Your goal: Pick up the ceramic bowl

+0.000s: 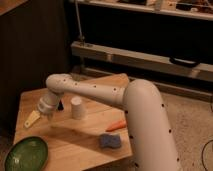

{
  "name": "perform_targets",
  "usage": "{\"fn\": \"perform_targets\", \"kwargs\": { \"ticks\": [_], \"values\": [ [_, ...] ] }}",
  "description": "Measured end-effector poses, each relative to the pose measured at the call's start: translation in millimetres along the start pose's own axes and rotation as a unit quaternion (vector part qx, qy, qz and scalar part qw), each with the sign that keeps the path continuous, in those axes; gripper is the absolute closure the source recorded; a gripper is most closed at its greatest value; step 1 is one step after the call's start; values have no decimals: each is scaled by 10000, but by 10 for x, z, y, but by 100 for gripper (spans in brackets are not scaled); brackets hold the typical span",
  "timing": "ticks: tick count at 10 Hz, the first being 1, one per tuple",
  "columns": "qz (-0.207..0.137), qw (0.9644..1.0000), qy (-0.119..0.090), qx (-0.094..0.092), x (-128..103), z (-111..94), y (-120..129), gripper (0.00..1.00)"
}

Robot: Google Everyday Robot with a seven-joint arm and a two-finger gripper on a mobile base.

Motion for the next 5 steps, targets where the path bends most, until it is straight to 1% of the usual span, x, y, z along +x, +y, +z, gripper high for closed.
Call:
{"fn": "perform_targets", "kwargs": {
  "ticks": [3,4,5],
  "values": [
    [138,9999,-45,92,-406,-38,125,20],
    [114,9998,-83,131,-475,-28,115,20],
    [89,9998,-120,143,-488,-13,103,22]
  ]
}}
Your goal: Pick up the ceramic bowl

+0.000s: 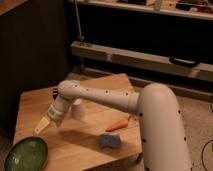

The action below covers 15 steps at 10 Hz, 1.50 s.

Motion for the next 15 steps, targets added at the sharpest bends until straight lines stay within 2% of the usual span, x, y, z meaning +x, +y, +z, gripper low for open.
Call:
{"fn": "perform_targets", "kwargs": {
  "ticks": [2,3,10,15],
  "values": [
    [-120,9998,-153,47,37,101,-93,39],
    [-159,9996,-213,71,53,140,-123,43],
    [-174,9988,-372,269,16,301,-179,43],
    [-58,9985,-499,238,-69,515,-16,43]
  ]
}}
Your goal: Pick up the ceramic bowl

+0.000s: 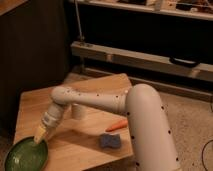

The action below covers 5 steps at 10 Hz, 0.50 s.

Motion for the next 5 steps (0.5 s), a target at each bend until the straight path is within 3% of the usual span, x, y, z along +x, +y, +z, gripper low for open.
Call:
{"fn": "perform_targets", "kwargs": {
  "ticks": [5],
  "values": [
    [-13,9999,-167,15,22,141,3,43]
  ]
}}
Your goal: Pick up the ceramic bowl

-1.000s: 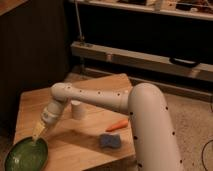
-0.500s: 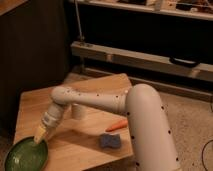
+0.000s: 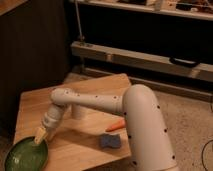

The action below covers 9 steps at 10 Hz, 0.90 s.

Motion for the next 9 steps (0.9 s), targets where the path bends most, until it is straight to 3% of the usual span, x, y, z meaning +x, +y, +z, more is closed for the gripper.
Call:
{"fn": "perform_targets", "kwargs": {
  "ticks": [4,9],
  "values": [
    [-21,9997,-262,-24,29,172,-34,45],
    [188,9983,-548,-16,65,222,-4,94]
  ]
}}
